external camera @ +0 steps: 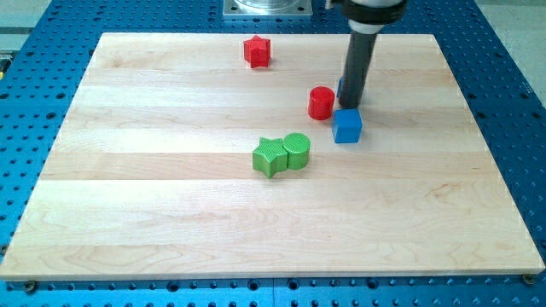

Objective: Place the blue triangle at the right side of the red star

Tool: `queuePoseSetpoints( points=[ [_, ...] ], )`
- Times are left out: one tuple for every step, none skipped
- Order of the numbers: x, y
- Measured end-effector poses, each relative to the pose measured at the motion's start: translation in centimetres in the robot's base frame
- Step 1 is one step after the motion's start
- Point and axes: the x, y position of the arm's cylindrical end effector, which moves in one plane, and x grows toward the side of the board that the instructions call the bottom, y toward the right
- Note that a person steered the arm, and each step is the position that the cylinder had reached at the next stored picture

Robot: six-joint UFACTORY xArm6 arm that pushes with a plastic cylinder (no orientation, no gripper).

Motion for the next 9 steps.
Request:
queuePoseSetpoints(
  points=[
    [-2.5, 2.0],
    [-6.9, -0.4],
    [-9.3, -4.2],
    [-6.6, -5.8],
    [-5.9, -6.1],
    [-7.1, -8.7],
    [-8.0, -10.3],
    [-6.8, -9.0],
    [-4.8, -2.7]
  ],
)
